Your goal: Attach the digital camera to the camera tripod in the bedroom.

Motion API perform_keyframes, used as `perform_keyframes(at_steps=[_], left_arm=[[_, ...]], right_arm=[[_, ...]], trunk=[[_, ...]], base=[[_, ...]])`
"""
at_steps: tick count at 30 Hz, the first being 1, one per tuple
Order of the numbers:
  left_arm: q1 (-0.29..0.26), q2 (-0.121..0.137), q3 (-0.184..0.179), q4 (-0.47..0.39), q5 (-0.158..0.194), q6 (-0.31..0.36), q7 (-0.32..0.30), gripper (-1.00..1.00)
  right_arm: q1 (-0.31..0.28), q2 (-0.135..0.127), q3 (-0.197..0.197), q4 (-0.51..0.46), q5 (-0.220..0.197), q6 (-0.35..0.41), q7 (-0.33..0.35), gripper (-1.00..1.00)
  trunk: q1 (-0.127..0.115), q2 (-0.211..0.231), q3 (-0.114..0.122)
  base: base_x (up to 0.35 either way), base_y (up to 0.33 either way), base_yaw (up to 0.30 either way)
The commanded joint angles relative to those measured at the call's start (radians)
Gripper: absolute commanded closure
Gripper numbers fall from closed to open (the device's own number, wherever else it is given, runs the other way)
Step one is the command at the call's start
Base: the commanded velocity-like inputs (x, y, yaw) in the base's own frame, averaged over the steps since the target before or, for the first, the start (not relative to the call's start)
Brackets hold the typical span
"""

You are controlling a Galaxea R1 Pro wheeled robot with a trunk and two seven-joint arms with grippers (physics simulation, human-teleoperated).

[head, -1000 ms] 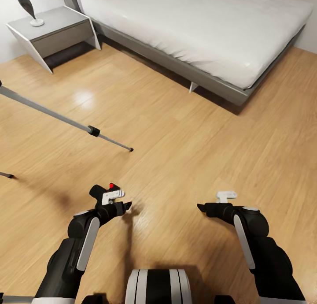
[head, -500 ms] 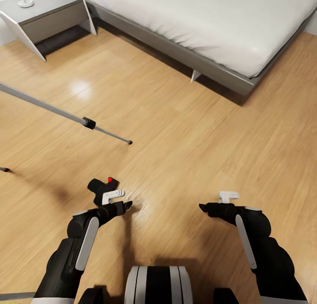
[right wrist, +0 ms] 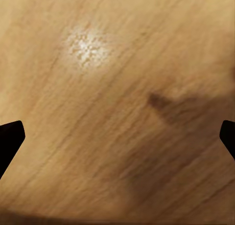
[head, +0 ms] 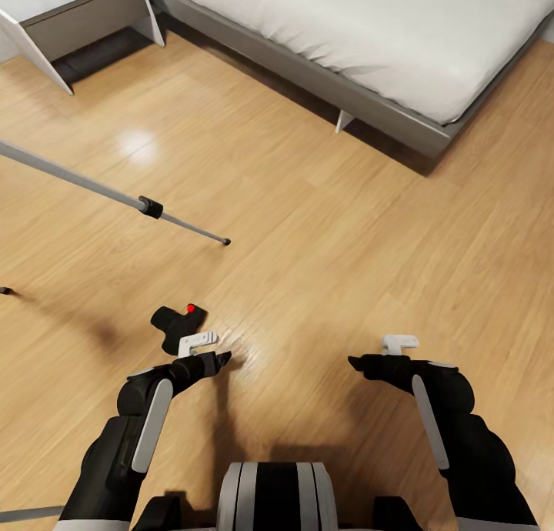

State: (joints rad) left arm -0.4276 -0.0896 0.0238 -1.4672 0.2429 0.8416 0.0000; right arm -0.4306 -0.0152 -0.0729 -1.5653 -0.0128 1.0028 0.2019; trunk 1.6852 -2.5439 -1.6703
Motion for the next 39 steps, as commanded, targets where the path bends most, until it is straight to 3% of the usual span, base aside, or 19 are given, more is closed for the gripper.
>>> perform_keyframes(at_steps=[1,39], left_arm=[[0.0,-0.001,0.002,-0.001,0.004,0.006,0.0,-1.0],[0.0,0.004,0.008,0.005,0.006,0.007,0.002,-1.0]], right_arm=[[0.0,0.0,-0.001,-0.001,-0.001,0.007,0.002,-1.0],[0.0,0.001,-0.001,-0.001,-0.001,0.015,0.002,-1.0]], trunk=[[0.0,0.0,-0.001],[0.0,0.0,-0.001]], base=[[0.0,0.0,0.0],[0.0,0.0,0.0]])
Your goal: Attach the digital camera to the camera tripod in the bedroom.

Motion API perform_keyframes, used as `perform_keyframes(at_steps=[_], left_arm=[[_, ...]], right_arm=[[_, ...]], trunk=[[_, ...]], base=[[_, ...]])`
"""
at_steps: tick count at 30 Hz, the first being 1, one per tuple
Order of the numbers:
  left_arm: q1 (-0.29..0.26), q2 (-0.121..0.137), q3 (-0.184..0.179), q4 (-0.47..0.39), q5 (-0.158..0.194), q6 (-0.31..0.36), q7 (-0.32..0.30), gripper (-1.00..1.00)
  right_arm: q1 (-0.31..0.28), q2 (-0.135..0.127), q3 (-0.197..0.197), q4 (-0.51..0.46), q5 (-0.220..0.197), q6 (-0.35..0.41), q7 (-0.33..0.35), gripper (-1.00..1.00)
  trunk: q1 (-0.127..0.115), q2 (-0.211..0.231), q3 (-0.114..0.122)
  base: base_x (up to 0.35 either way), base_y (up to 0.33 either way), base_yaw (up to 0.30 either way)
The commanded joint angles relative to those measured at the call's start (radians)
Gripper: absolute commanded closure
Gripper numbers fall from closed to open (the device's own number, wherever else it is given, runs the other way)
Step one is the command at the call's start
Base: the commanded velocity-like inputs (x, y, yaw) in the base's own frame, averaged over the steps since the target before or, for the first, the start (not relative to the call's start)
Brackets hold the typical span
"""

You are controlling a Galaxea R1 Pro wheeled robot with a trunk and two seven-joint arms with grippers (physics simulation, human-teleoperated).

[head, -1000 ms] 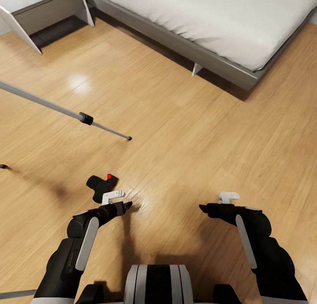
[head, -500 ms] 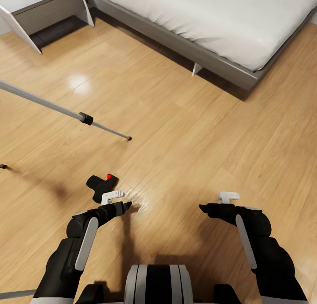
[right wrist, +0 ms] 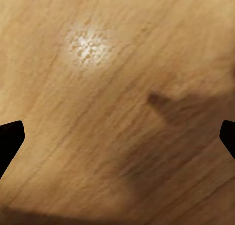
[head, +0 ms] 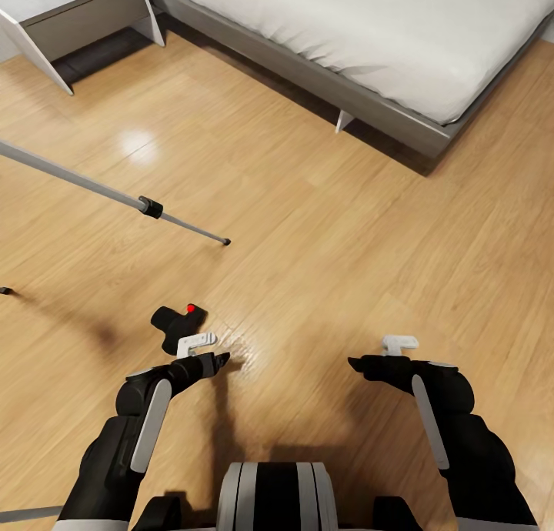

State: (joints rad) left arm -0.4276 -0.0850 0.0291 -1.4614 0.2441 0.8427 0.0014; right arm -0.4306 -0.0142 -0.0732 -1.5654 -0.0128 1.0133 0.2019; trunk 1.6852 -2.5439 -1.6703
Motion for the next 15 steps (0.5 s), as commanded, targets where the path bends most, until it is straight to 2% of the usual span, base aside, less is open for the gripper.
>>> perform_keyframes(at_steps=[1,15], left_arm=[[0.0,-0.001,0.002,-0.001,0.004,0.005,0.0,-1.0],[0.0,-0.001,-0.003,-0.003,0.0,-0.004,0.004,-1.0]], right_arm=[[0.0,0.0,-0.001,-0.001,-0.001,0.005,0.002,-1.0],[0.0,-0.003,0.0,0.0,-0.001,0.005,0.001,-1.0]], trunk=[[0.0,0.0,-0.001],[0.0,0.0,-0.001]], base=[[0.0,0.0,0.0],[0.0,0.0,0.0]])
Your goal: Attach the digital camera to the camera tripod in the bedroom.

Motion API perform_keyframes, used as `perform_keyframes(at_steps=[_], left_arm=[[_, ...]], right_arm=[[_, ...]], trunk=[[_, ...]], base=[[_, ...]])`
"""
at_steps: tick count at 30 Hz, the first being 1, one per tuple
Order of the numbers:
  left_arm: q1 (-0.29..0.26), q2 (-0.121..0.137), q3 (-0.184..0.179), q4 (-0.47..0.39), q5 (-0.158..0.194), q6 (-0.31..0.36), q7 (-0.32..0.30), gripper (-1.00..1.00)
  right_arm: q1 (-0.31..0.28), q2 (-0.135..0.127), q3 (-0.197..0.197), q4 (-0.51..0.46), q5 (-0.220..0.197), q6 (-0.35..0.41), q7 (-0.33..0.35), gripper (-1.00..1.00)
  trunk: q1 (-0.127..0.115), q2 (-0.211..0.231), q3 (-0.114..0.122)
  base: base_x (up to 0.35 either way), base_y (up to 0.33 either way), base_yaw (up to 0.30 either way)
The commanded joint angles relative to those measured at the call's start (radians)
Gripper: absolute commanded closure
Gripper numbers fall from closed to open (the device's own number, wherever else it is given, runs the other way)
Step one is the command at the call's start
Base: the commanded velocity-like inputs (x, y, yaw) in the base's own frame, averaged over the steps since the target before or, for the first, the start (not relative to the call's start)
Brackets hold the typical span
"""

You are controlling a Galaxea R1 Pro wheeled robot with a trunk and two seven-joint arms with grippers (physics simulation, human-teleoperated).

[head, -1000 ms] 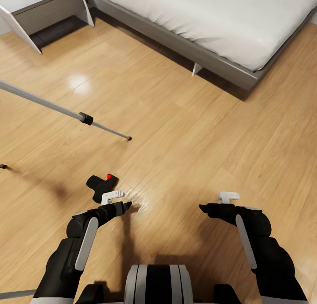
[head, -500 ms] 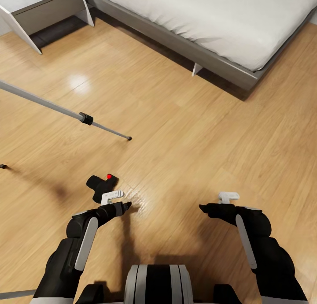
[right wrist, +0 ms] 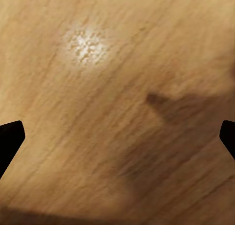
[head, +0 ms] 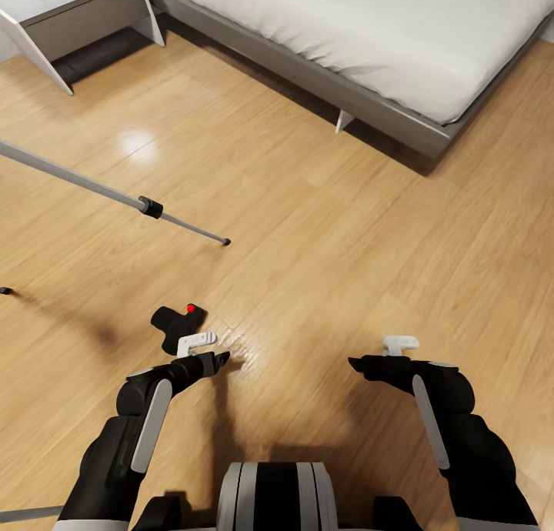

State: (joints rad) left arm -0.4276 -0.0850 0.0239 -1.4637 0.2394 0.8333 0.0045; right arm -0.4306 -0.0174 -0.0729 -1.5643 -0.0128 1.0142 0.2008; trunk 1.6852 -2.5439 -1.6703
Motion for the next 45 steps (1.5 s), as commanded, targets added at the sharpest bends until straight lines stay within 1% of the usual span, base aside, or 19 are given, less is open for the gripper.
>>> perform_keyframes(at_steps=[1,8,12,15,16,19,20,22,23,30,32,36,37,39,40,42,43,44,45], left_arm=[[0.0,-0.001,0.002,0.0,0.003,0.003,0.002,-1.0],[0.0,0.005,0.003,-0.004,-0.003,-0.003,0.006,-1.0],[0.0,0.019,0.004,-0.015,-0.005,-0.003,0.008,-1.0],[0.0,0.037,0.004,-0.022,-0.006,0.002,0.008,-1.0],[0.0,0.052,0.004,-0.025,-0.005,0.005,0.008,-1.0],[0.0,0.076,0.004,-0.027,-0.005,0.011,0.007,-1.0],[0.0,0.095,0.004,-0.029,-0.005,0.013,0.006,-1.0],[0.0,0.115,0.004,-0.029,-0.005,0.015,0.005,-1.0],[0.001,0.135,0.004,-0.03,-0.005,0.015,0.005,-1.0],[0.003,0.203,0.003,-0.028,-0.004,0.014,0.005,-1.0],[0.006,0.245,0.001,-0.027,-0.002,0.017,0.003,-1.0],[0.007,0.28,-0.001,-0.024,-0.001,0.051,0.002,-1.0],[0.006,0.3,-0.008,-0.023,-0.001,0.065,0.002,-1.0],[0.006,0.322,-0.021,-0.022,-0.001,0.075,0.001,-1.0],[0.006,0.343,-0.042,-0.022,-0.002,0.081,0.001,-1.0],[0.006,0.364,-0.068,-0.021,-0.002,0.085,0.001,-1.0],[0.006,0.399,-0.11,-0.02,-0.002,0.088,0.0,-1.0],[0.006,0.422,-0.141,-0.02,-0.001,0.089,0.0,-1.0],[0.006,0.432,-0.156,-0.02,-0.001,0.09,0.0,-1.0]], right_arm=[[0.0,0.0,-0.001,-0.001,-0.001,0.004,0.002,-1.0],[0.0,0.002,0.002,0.0,-0.001,0.004,0.002,-1.0],[0.0,0.004,0.004,0.0,-0.001,0.003,0.002,-1.0],[0.0,0.005,0.004,0.001,0.0,0.003,0.001,-1.0],[0.0,0.005,0.003,0.001,0.0,0.003,0.002,-1.0],[0.0,0.003,0.002,0.001,0.0,0.003,0.002,-1.0],[0.0,0.002,0.002,0.001,0.0,0.003,0.002,-1.0],[0.0,0.002,0.001,0.001,0.0,0.003,0.002,-1.0],[0.0,0.001,0.001,0.001,0.0,0.003,0.002,-1.0],[0.0,0.003,0.001,0.001,0.001,0.003,0.0,-1.0],[0.0,0.006,0.002,0.002,0.001,0.002,-0.001,-1.0],[0.0,0.007,0.002,0.003,0.004,0.002,-0.001,-1.0],[0.0,0.007,0.002,0.003,0.004,0.002,-0.001,-1.0],[0.0,0.007,0.002,0.003,0.005,0.002,-0.001,-1.0],[0.0,0.008,0.002,0.004,0.006,0.002,-0.001,-1.0],[0.0,0.009,0.002,0.004,0.006,0.001,-0.001,-1.0],[0.0,0.009,0.002,0.004,0.006,0.001,-0.001,-1.0],[0.0,0.008,0.002,0.004,0.006,0.001,-0.001,-1.0],[0.0,0.008,0.002,0.004,0.006,0.001,-0.001,-1.0]], trunk=[[0.0,0.0,-0.001],[0.0,0.0,-0.001],[0.0,0.0,-0.001],[0.0,0.0,-0.001],[0.0,0.0,-0.001],[0.0,0.0,-0.001],[0.0,0.0,-0.001],[0.0,0.0,-0.001],[0.0,0.0,-0.001],[0.0,0.0,-0.001],[0.0,0.0,-0.001],[0.0,0.0,-0.001],[0.0,0.0,-0.001],[0.0,0.0,-0.001],[0.0,0.0,-0.001],[0.0,0.0,-0.001],[0.0,0.0,-0.001],[0.0,0.0,-0.001],[0.0,0.0,-0.001]], base=[[0.0,0.0,0.0],[0.0,0.0,0.0],[0.0,0.0,0.0],[0.0,0.0,0.0],[0.0,0.0,0.0],[0.0,0.0,0.0],[0.0,0.0,0.0],[0.0,0.0,0.0],[0.0,0.0,0.0],[0.0,0.0,0.0],[0.0,0.0,0.0],[0.0,0.0,0.0],[0.0,0.0,0.0],[0.0,0.0,0.0],[0.0,0.0,0.0],[0.0,0.0,0.0],[0.0,0.0,0.0],[0.0,0.0,0.0],[0.0,0.0,0.0]])
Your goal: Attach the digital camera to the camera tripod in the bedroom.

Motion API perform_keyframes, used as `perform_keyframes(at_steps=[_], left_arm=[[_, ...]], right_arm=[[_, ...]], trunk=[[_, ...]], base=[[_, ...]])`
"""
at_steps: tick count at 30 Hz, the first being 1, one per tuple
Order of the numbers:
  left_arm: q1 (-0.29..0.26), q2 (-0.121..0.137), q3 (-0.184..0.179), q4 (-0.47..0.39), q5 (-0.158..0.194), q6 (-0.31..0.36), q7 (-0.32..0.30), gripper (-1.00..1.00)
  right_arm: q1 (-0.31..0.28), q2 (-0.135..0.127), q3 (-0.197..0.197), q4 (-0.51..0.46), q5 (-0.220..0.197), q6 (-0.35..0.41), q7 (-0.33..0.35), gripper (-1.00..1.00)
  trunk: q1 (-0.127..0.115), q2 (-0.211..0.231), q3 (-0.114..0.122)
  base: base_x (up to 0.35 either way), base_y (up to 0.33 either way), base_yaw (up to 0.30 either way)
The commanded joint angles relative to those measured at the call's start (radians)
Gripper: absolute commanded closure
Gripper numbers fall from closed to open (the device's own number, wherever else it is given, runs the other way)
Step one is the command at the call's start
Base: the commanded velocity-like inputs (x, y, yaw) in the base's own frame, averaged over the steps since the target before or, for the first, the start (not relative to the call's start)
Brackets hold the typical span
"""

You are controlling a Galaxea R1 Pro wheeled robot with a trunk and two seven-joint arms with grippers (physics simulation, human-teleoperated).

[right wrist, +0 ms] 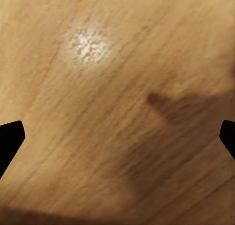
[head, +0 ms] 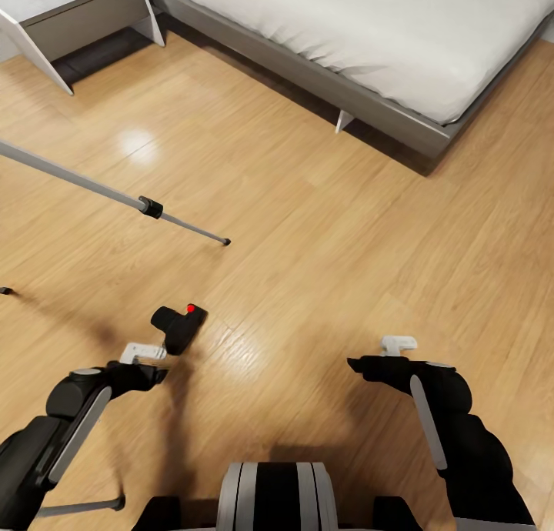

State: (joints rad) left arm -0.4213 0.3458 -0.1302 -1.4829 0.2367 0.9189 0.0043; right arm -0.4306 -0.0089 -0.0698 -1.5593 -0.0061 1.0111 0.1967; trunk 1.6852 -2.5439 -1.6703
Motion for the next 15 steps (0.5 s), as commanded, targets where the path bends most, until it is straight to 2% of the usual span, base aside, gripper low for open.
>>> perform_keyframes(at_steps=[1,3,4,10,15], left_arm=[[-0.001,0.011,-0.016,0.0,0.002,0.004,0.0,-1.0],[-0.001,0.034,-0.049,0.001,0.002,0.002,0.0,-1.0],[-0.001,0.065,-0.078,0.007,0.003,-0.002,-0.001,-1.0],[-0.001,0.084,-0.086,0.02,0.003,-0.014,-0.002,-1.0],[-0.001,0.089,-0.089,0.041,0.003,-0.08,-0.038,-1.0]], right_arm=[[0.0,0.0,-0.001,-0.001,0.0,0.004,0.003,-1.0],[0.0,0.0,-0.001,-0.001,0.0,0.004,0.003,-1.0],[0.0,-0.001,-0.001,-0.001,0.0,0.004,0.003,-1.0],[0.0,-0.002,-0.002,-0.001,0.0,0.005,0.003,-1.0],[0.0,-0.003,-0.002,-0.002,0.0,0.006,0.003,-1.0]], trunk=[[0.0,0.0,-0.001],[0.0,0.0,-0.001],[0.0,0.0,-0.001],[0.0,0.0,-0.001],[0.0,0.0,-0.001]], base=[[0.0,0.0,0.0],[0.0,0.0,0.0],[0.0,0.0,0.0],[0.0,0.0,0.0],[0.0,0.0,0.0]])
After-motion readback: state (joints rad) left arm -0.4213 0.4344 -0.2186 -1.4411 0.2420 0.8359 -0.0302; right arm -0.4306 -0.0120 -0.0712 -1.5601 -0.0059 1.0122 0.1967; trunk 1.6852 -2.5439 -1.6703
